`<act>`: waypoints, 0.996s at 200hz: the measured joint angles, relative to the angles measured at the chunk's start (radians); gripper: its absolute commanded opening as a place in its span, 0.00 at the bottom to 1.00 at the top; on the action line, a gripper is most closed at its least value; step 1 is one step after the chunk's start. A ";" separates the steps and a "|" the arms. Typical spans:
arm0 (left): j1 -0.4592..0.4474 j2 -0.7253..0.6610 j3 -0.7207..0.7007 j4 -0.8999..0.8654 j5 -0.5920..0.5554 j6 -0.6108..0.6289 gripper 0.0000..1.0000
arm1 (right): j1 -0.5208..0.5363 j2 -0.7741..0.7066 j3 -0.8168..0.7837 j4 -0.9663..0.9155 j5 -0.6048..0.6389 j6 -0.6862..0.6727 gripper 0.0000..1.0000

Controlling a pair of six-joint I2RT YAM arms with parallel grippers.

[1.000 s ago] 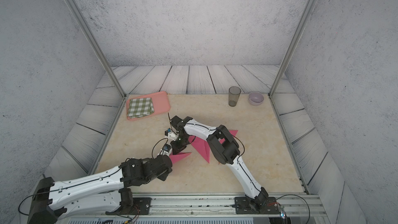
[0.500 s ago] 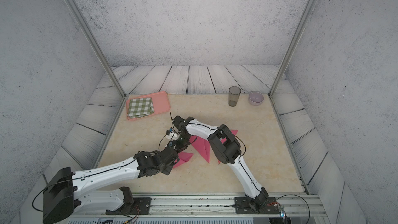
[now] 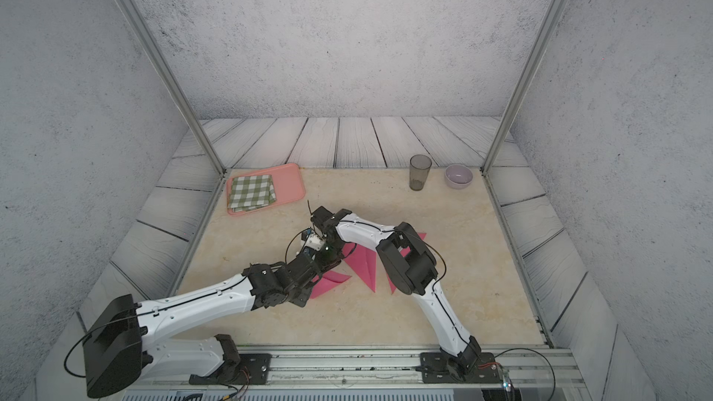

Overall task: Fold the square paper diagonally
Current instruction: Fold the paper at the center of the board.

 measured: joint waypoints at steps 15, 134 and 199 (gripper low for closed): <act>0.000 0.000 0.011 -0.005 0.017 0.000 0.00 | -0.001 -0.031 -0.041 0.035 0.022 0.017 0.57; 0.000 -0.092 -0.022 -0.041 0.063 -0.016 0.00 | -0.018 -0.414 -0.380 0.364 0.184 0.103 0.62; 0.000 -0.150 -0.090 0.002 0.065 -0.035 0.00 | -0.018 -0.558 -0.576 0.407 0.073 -0.012 0.68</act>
